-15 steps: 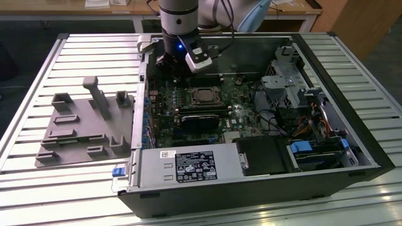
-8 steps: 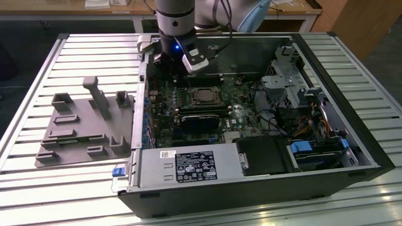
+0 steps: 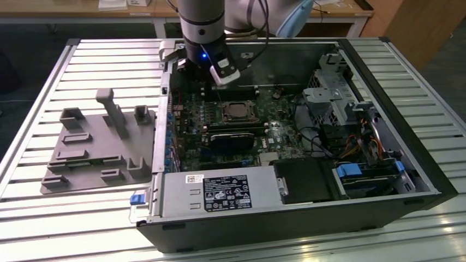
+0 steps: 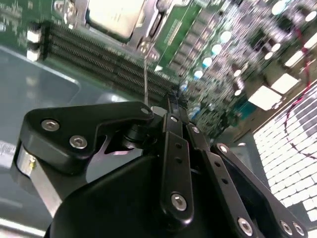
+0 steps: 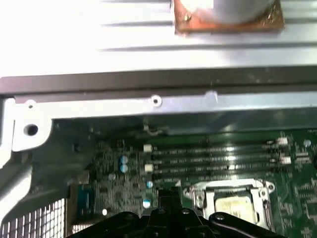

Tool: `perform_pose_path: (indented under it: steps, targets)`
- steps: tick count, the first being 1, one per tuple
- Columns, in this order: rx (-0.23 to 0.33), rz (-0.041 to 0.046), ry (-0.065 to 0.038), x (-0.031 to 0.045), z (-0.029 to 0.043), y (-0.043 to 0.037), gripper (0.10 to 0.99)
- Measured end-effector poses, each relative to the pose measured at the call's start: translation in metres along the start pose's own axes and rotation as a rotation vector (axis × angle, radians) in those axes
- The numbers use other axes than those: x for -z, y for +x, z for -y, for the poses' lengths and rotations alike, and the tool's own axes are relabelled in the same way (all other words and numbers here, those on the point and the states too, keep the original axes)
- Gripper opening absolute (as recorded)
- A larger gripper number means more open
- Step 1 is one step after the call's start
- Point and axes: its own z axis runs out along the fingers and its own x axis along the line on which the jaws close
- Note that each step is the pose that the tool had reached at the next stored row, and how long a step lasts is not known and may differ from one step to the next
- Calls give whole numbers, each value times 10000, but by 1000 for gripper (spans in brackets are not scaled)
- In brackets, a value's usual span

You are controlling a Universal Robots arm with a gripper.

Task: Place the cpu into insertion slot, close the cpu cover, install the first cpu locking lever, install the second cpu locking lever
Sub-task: 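Install the first cpu locking lever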

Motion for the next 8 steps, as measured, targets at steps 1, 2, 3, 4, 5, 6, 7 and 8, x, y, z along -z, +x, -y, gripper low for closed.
perform_pose_path:
  steps: [1,2,3,4,5,6,7,8]
  targets:
    - [-3,-2,-119,0,1,1,106]
    - [-5,-4,-197,0,1,2,106]
    - [-7,-5,-227,0,1,2,106]
    - [-7,-5,-228,0,1,2,106]
    - [-8,-5,-228,0,1,2,106]
    - [-8,-5,-229,0,1,2,106]
    - [-7,-6,-229,0,1,2,106]
    - [-7,-6,-229,0,1,0,106]
